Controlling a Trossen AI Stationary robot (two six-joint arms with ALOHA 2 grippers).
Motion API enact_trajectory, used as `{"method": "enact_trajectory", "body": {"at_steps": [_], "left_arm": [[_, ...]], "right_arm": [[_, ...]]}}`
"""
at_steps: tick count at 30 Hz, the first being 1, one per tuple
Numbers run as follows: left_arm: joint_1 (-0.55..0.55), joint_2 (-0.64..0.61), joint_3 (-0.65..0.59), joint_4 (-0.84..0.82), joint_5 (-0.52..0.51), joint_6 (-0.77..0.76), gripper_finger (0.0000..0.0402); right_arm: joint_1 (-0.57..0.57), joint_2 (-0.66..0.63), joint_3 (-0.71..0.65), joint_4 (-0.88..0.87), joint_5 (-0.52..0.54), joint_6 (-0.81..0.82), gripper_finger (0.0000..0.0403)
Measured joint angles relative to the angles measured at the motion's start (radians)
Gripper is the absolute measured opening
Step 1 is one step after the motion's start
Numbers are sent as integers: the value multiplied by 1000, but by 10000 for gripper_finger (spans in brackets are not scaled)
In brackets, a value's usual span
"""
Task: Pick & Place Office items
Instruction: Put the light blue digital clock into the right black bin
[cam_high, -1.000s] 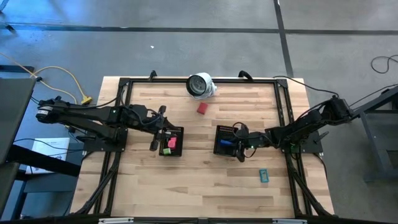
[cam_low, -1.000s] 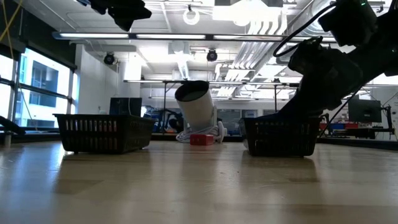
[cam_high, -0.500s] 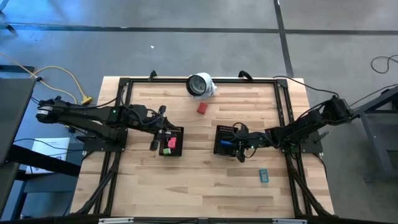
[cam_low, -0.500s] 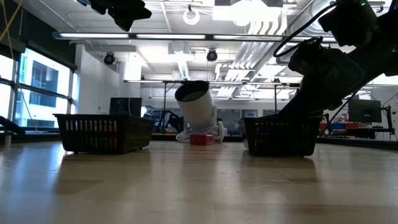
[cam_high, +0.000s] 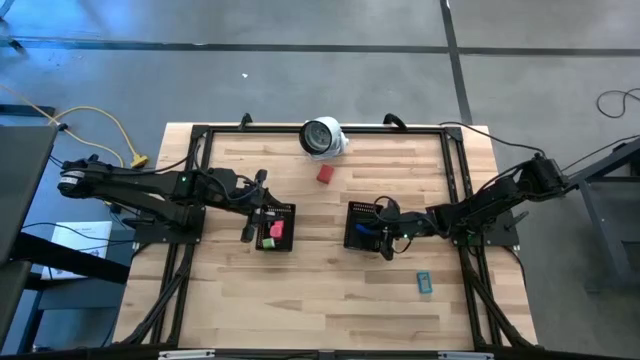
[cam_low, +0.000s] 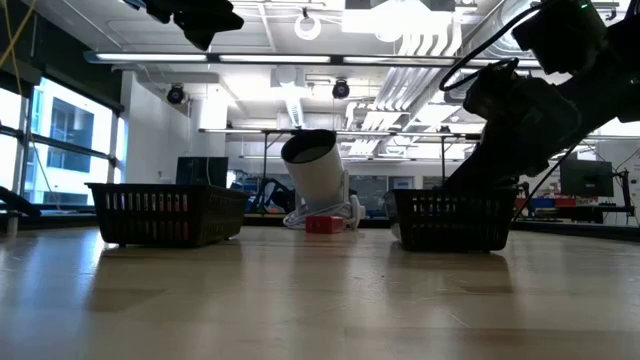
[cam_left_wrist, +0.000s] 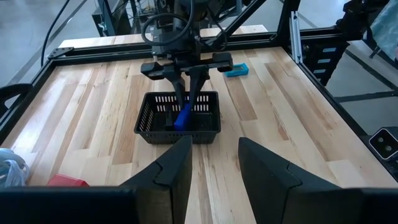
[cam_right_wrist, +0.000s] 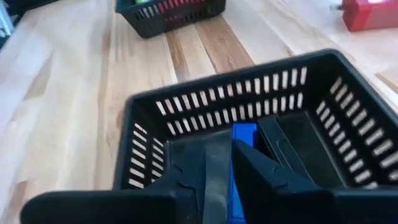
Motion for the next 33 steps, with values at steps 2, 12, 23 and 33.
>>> {"method": "enact_trajectory", "body": {"at_steps": [2,12,23,33], "left_arm": [[0,0,0,0,0,0,124],[0,-5,0,-6,-12,7,124],[3,-65,-7,-72,-119,1,124],[91,-27,-108,101,-213,-79,124]], "right_arm": [[0,0,0,22,-3,-15,63],[0,-161,1,81,12,-219,64],[159,-787,1,-410,211,-214,63],[307,-851,1,-623,473,-139,66]]}}
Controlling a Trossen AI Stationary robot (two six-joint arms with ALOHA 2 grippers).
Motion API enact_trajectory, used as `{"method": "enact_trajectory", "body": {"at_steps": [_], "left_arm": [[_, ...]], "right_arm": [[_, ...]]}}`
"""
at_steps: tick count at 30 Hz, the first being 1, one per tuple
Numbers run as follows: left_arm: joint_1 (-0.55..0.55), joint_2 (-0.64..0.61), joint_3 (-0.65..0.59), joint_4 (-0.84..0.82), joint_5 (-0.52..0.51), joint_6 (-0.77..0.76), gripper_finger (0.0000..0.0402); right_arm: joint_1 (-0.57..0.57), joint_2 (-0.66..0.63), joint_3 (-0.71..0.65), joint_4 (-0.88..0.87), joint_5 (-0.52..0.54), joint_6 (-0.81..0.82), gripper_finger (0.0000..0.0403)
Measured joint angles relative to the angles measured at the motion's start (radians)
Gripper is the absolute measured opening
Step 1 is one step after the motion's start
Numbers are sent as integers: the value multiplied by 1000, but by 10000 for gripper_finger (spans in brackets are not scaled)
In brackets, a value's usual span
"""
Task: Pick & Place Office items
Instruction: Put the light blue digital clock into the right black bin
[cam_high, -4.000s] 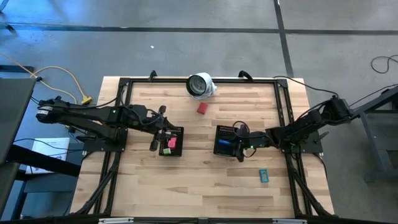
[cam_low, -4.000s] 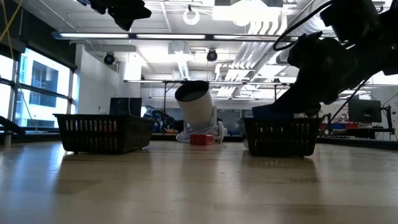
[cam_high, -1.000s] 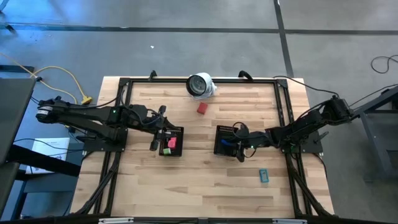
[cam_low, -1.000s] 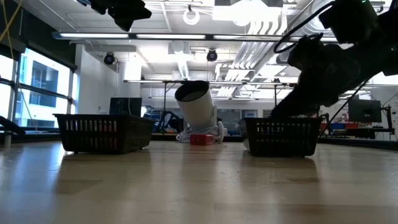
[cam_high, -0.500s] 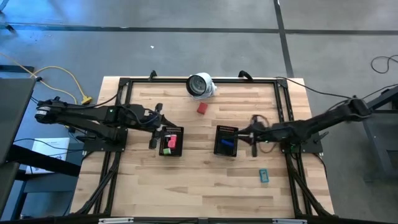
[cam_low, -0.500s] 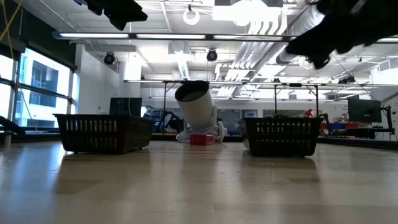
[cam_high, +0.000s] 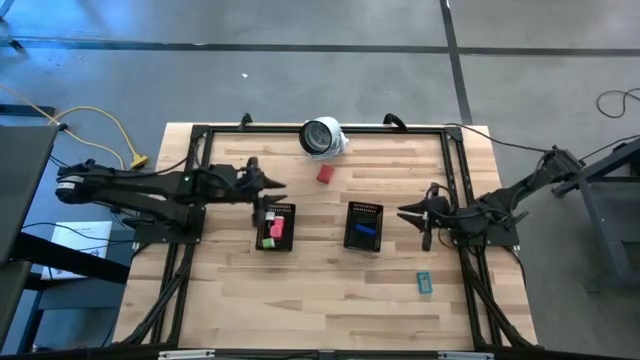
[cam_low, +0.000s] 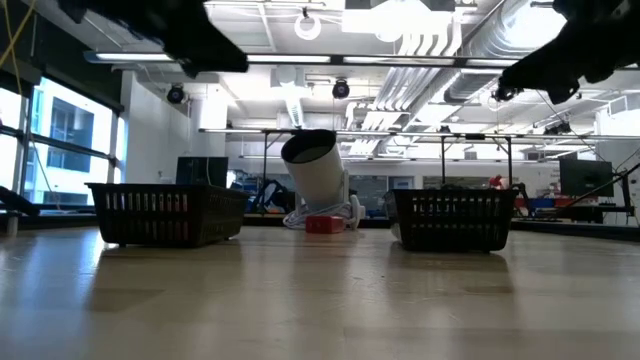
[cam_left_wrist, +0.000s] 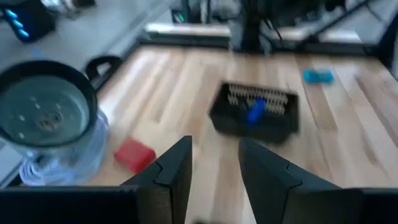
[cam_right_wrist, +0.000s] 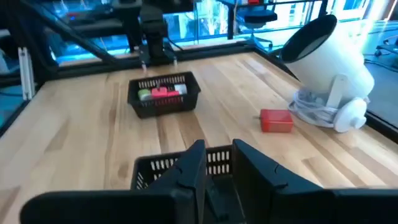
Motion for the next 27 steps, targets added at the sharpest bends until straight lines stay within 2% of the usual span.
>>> {"method": "enact_trajectory", "body": {"at_steps": [5,7,14,18,22,27], "left_arm": [[66,144,-7,283,27,-9,124],[97,220,8,344,33,-10,124],[181,506,163,352,29,-47,126],[182,638,283,357,25,-69,149],[168,714,361,357,22,-53,187],[130,725,376,384,-9,41,212]], "right_arm": [[-20,18,0,17,38,-33,66],[-41,20,0,23,38,-57,66],[-106,22,0,30,-33,-100,72],[-128,21,0,31,-58,-94,96],[-137,21,0,30,-106,-65,131],[-138,21,0,36,-112,-39,164]]}}
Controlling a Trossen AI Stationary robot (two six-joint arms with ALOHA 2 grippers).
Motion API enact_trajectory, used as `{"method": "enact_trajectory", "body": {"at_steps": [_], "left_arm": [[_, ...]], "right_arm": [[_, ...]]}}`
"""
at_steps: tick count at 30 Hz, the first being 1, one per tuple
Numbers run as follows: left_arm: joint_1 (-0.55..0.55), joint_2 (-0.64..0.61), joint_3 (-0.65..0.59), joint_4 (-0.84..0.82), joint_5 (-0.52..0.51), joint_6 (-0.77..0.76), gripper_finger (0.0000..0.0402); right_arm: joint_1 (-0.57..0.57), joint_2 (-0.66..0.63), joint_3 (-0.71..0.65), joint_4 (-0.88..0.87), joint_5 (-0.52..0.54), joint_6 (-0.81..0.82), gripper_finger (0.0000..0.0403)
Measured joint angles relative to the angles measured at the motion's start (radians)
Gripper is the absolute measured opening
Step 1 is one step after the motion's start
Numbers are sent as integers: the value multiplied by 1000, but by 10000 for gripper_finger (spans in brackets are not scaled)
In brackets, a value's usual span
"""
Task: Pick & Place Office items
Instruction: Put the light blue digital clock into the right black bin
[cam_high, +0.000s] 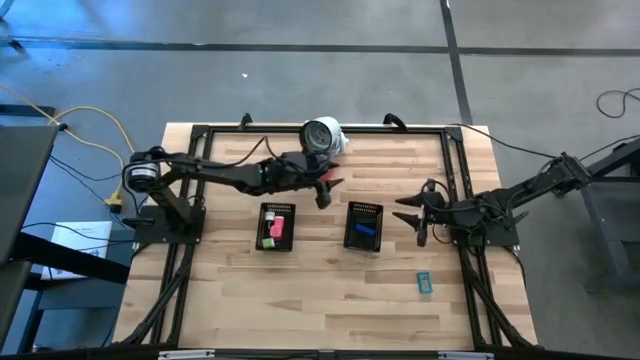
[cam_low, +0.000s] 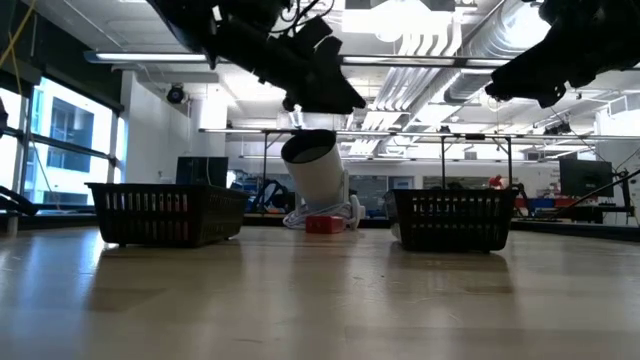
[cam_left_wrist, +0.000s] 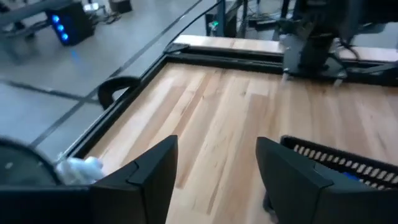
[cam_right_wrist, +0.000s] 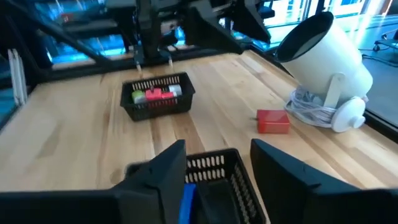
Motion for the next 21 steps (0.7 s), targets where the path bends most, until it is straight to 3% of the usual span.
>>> {"method": "enact_trajectory", "body": {"at_steps": [7,16,21], "left_arm": [[-31,0,0,149,0,-31,214],[-47,0,0,178,0,-12,214],[-58,0,0,218,4,-165,214]], "right_arm": [[0,-2,0,85,4,12,177],[0,-2,0,115,-24,11,172],[0,-2,0,127,-24,120,171]]}}
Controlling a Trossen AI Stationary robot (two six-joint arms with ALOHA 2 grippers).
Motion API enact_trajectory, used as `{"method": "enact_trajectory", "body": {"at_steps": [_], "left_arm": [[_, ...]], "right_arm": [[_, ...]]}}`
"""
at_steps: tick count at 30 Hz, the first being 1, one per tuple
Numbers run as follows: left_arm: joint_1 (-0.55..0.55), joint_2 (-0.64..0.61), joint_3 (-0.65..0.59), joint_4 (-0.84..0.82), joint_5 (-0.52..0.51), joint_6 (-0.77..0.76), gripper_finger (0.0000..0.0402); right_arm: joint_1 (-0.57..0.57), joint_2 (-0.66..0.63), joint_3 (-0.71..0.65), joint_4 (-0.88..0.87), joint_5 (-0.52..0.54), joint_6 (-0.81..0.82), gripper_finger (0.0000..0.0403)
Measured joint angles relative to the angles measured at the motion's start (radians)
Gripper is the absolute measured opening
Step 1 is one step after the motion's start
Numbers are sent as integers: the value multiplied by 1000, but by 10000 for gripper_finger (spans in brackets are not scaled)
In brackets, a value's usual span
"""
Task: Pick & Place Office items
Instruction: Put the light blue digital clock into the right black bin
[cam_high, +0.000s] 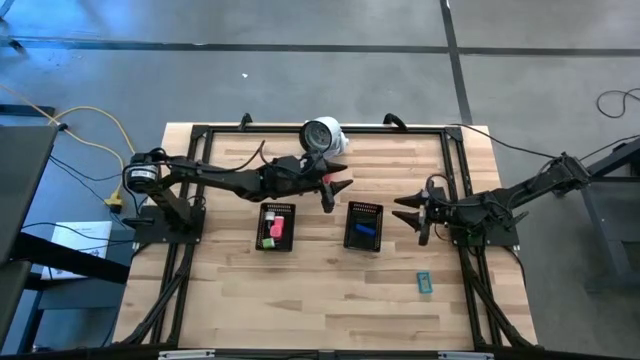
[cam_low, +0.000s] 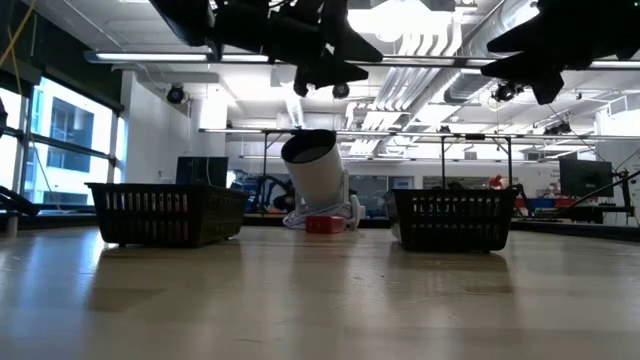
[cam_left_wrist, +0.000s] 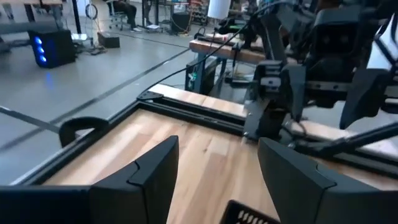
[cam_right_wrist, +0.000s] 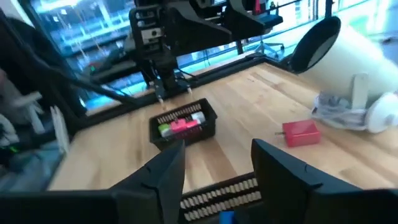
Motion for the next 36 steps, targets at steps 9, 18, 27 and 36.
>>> {"method": "enact_trajectory", "body": {"at_steps": [9,18,27,36], "left_arm": [[-6,0,0,-11,171,35,214],[-12,0,0,-22,188,83,214],[-36,0,0,-24,188,95,214],[-74,0,-1,-34,189,144,214]], "right_arm": [[0,-30,24,-168,-307,60,171],[45,-39,145,-804,-625,558,171],[277,64,146,-730,-718,931,171],[506,292,146,-601,-491,1095,171]]}}
